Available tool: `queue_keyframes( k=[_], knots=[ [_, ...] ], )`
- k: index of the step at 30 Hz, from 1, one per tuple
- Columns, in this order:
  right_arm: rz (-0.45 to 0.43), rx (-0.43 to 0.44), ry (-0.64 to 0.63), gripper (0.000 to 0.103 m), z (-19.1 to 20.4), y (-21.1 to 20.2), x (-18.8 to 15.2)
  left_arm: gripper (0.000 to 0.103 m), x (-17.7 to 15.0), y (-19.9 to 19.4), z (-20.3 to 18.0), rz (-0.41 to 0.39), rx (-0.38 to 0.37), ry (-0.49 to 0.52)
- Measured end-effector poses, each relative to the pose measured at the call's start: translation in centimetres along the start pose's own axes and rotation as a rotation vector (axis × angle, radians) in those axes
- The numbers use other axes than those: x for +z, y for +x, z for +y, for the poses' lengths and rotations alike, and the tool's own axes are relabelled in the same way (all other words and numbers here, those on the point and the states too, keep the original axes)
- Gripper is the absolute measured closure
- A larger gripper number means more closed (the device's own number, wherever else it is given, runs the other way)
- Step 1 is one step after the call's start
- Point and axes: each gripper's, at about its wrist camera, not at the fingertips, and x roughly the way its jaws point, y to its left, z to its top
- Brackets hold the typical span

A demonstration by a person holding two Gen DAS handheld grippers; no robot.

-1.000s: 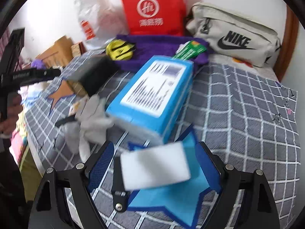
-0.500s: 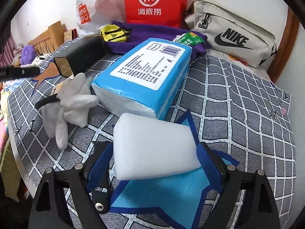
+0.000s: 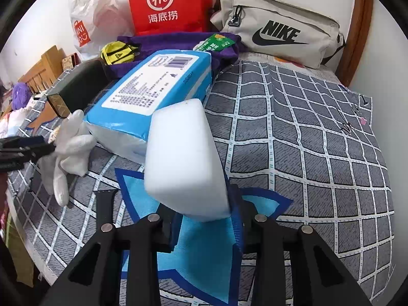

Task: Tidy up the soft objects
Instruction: 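Grasp the white foam block with the right tool while the left tool grasps a black watch strap, then carry the white block and black strap over the purple towel with both tools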

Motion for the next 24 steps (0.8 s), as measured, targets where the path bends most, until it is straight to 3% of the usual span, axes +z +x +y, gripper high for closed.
queue_keyframes(
  k=[2,3,4,10,18,21,24],
  knots=[
    [-0.010,0.017,0.001,0.070,0.4,-0.2,0.2,0.048,-0.1,0.2,-0.4,-0.018,0.017,0.030],
    [-0.014,0.023,-0.001,0.071,0.6,-0.3,0.2,0.061,0.0,0.2,-0.6,-0.026,0.023,0.042],
    [-0.018,0.030,-0.002,0.071,0.8,-0.4,0.3,0.067,0.0,0.1,-0.5,-0.031,0.016,0.042],
    [-0.032,0.052,-0.020,0.071,1.7,-1.1,0.6,0.089,-0.3,-0.9,2.0,-0.040,-0.048,-0.014],
    [0.011,0.079,0.002,0.071,1.5,-0.7,-0.5,0.087,-0.1,-0.4,1.6,-0.032,-0.056,-0.008],
    [0.024,0.070,-0.001,0.071,1.5,-0.3,-0.7,0.072,-0.1,-0.4,1.1,-0.021,-0.087,0.012],
    [0.021,0.079,0.005,0.071,1.4,-0.2,-0.7,0.069,-0.2,-0.5,0.3,-0.021,-0.063,0.042]
  ],
)
